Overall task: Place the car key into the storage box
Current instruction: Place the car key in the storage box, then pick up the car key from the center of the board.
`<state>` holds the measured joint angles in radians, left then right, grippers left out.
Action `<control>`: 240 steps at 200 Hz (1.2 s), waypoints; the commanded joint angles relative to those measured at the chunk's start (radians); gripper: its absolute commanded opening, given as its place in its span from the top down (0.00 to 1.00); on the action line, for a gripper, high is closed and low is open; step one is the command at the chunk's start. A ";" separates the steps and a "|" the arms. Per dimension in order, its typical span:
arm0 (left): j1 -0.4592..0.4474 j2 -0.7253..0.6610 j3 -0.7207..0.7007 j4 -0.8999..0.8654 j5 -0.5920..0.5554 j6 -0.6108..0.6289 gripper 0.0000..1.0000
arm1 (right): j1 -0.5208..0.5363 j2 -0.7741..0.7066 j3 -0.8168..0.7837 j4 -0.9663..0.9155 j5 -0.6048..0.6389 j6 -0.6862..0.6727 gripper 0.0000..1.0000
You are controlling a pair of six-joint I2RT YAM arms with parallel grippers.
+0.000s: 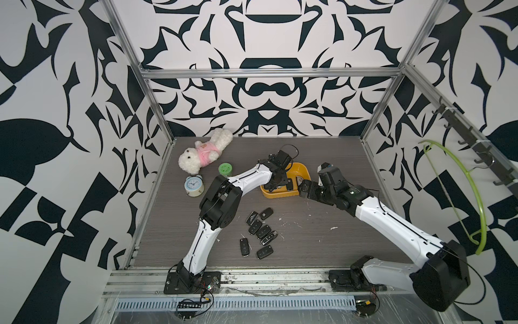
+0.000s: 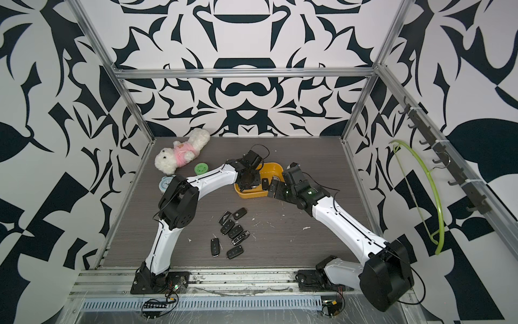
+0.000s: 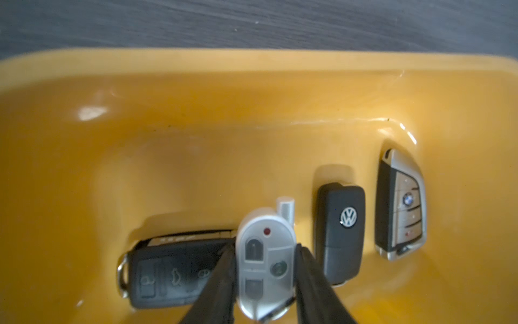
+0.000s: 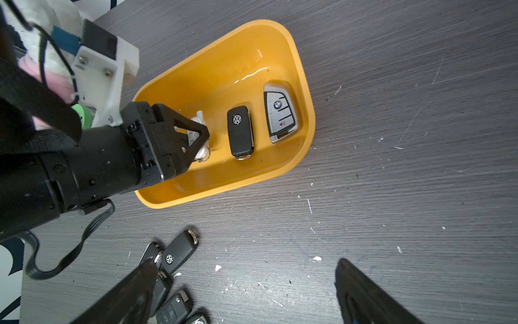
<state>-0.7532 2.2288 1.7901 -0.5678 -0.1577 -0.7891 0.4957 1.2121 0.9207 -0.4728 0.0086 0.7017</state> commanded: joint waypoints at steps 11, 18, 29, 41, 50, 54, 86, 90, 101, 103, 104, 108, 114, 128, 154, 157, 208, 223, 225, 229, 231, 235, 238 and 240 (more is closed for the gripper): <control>-0.003 0.003 0.014 -0.020 0.009 0.014 0.43 | 0.005 -0.010 0.000 0.017 0.016 0.002 0.00; -0.005 0.000 0.025 -0.020 0.012 0.023 0.43 | 0.004 -0.010 0.000 0.017 0.016 0.002 0.00; -0.005 -0.007 0.039 -0.027 0.013 0.031 0.43 | 0.005 -0.010 -0.002 0.021 0.014 0.002 0.00; -0.005 -0.024 0.051 -0.033 0.007 0.039 0.42 | 0.004 -0.008 -0.001 0.020 0.015 -0.005 0.00; -0.005 -0.042 0.055 -0.034 0.005 0.040 0.42 | 0.006 -0.007 0.006 0.022 0.012 -0.017 0.00; -0.005 -0.053 0.056 -0.032 0.003 0.042 0.42 | 0.005 -0.005 0.010 0.019 0.008 -0.022 0.00; -0.005 -0.162 0.021 0.008 -0.030 0.046 0.37 | 0.004 -0.002 0.038 0.017 -0.021 -0.085 0.00; -0.005 -0.178 0.013 0.012 -0.037 0.048 0.37 | 0.005 -0.001 0.041 0.019 -0.031 -0.098 0.00; -0.004 -0.222 -0.012 0.021 -0.061 0.053 0.33 | 0.005 0.003 0.048 0.023 -0.063 -0.120 0.00; -0.003 -0.231 -0.017 0.021 -0.066 0.054 0.32 | 0.006 0.005 0.050 0.023 -0.069 -0.125 0.00; -0.003 -0.235 -0.020 0.023 -0.068 0.054 0.32 | 0.005 0.006 0.051 0.023 -0.074 -0.126 0.00; -0.003 -0.252 -0.031 0.027 -0.076 0.057 0.30 | 0.005 0.009 0.054 0.023 -0.089 -0.134 0.00; -0.002 -0.279 -0.051 0.033 -0.088 0.061 0.27 | 0.007 0.016 0.060 0.021 -0.118 -0.146 0.01; 0.003 -0.338 -0.096 0.040 -0.109 0.068 0.16 | 0.024 0.038 0.082 0.001 -0.173 -0.180 0.04; 0.023 -0.445 -0.188 0.016 -0.125 0.089 0.01 | 0.160 0.091 0.148 -0.113 -0.126 -0.271 0.06; 0.027 -0.459 -0.200 0.008 -0.129 0.087 0.01 | 0.181 0.099 0.158 -0.128 -0.115 -0.281 0.06; 0.115 -0.709 -0.478 -0.011 -0.087 0.023 0.01 | 0.461 0.197 0.225 -0.207 -0.109 -0.324 0.14; 0.188 -0.797 -0.578 0.008 -0.020 -0.015 0.01 | 0.526 0.215 0.218 -0.198 -0.102 -0.330 0.16; 0.199 -0.807 -0.590 0.012 -0.008 -0.020 0.01 | 0.533 0.218 0.218 -0.197 -0.100 -0.333 0.17; 0.220 -0.831 -0.617 0.019 0.009 -0.027 0.01 | 0.552 0.224 0.216 -0.197 -0.094 -0.341 0.18; 0.232 -0.842 -0.631 0.022 0.018 -0.031 0.01 | 0.562 0.226 0.216 -0.196 -0.091 -0.343 0.18; 0.253 -0.864 -0.654 0.027 0.033 -0.036 0.01 | 0.580 0.231 0.216 -0.196 -0.083 -0.352 0.18; 0.269 -0.878 -0.669 0.028 0.043 -0.038 0.01 | 0.594 0.235 0.216 -0.198 -0.079 -0.359 0.19; 0.278 -0.890 -0.680 0.028 0.049 -0.040 0.01 | 0.603 0.238 0.216 -0.198 -0.076 -0.363 0.19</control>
<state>-0.5777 1.4586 1.2098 -0.5438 -0.2070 -0.7742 1.0210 1.4384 1.1099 -0.6437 -0.1001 0.3935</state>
